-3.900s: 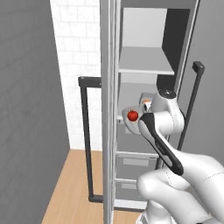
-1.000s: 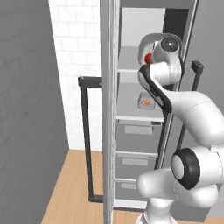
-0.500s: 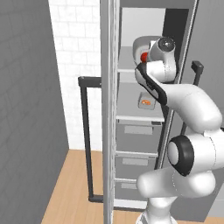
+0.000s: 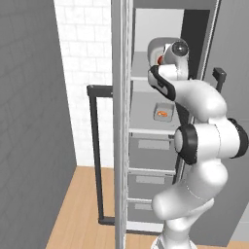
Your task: Take the meat container that has the shrimp and place it on the second highest rack of the freezer. Then take the vegetable container that has the tomato and potato and place it on the highest rack of the freezer.
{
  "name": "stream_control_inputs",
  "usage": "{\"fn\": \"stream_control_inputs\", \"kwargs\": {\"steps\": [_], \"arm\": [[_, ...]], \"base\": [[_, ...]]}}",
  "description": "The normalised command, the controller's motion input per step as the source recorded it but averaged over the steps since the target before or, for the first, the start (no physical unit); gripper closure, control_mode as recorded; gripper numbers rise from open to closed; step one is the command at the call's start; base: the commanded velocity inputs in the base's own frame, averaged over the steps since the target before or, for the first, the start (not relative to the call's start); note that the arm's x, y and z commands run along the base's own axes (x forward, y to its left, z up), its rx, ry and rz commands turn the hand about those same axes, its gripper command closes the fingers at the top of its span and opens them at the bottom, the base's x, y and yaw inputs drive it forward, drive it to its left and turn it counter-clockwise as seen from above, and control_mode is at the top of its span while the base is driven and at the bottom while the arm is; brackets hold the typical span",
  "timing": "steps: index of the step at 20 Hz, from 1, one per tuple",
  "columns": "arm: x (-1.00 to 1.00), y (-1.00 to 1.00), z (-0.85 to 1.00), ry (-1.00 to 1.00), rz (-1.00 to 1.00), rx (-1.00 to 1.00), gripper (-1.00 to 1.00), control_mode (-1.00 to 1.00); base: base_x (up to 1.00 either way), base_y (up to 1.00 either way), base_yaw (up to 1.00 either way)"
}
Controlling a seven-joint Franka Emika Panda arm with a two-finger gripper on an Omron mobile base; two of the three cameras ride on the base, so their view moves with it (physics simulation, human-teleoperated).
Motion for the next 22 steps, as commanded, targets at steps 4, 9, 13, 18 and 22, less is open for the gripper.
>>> {"fn": "stream_control_inputs", "kwargs": {"steps": [4, 9, 13, 18, 22], "arm": [[0.84, -0.16, -0.05, 0.0, 0.0, 0.0, 1.0, -1.0], [0.6, -0.18, -0.19, 0.0, 0.0, 0.0, 1.0, -1.0], [0.33, -0.2, -0.21, 0.0, 0.0, 0.0, 1.0, -1.0], [0.02, -0.02, -0.01, 0.0, 0.0, 0.0, 1.0, -1.0], [0.02, 0.0, 0.0, 0.0, 0.0, 0.0, 1.0, -1.0]], "base": [[0.0, 0.0, 0.0], [0.0, 0.0, 0.0], [0.0, 0.0, 0.0], [0.0, 0.0, 0.0], [0.0, 0.0, 0.0]]}}
